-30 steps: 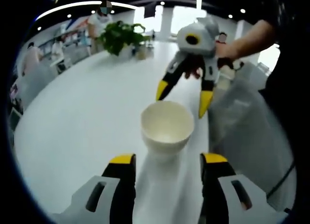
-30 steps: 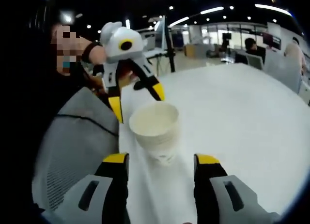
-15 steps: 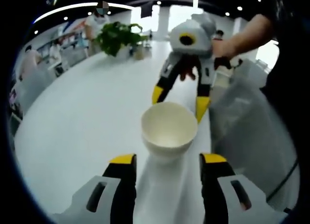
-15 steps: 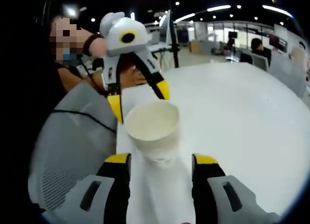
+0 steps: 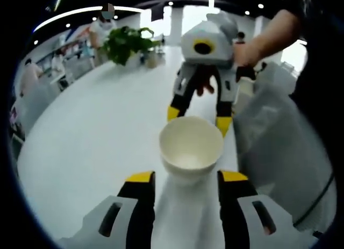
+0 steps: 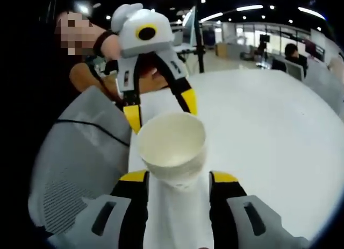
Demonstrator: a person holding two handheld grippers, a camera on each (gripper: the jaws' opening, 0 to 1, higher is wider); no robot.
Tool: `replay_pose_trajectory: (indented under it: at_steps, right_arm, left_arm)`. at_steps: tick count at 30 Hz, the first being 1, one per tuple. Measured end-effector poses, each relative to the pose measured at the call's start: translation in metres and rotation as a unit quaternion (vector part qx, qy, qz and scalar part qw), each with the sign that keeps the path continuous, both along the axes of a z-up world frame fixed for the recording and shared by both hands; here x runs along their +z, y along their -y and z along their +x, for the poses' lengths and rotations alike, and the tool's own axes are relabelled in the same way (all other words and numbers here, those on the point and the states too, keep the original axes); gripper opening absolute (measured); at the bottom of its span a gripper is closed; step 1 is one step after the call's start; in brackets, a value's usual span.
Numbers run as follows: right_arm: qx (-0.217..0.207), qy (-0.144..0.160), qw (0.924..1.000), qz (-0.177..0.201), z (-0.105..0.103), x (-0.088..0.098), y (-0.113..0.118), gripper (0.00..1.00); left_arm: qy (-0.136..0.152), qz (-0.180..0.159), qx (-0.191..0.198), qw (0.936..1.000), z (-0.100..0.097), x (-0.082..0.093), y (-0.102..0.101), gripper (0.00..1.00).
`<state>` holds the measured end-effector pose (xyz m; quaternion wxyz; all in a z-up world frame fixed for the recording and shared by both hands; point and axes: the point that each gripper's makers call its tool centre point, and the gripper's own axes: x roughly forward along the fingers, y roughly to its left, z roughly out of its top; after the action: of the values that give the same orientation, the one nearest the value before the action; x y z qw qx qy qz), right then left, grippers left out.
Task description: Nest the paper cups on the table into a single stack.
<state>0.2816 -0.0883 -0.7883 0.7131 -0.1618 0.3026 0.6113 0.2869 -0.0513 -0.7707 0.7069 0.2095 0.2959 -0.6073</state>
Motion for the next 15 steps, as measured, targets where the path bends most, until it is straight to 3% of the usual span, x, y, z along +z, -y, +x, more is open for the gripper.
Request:
replay_pose_trajectory:
  at_steps: [15]
  right_arm:
    - [0.013,-0.003,0.9999,-0.002,-0.0016,-0.0009,-0.0042,0.36]
  left_arm:
    - [-0.001,-0.004,-0.011,0.9999,0.0004,-0.0019,0.0108,0.41]
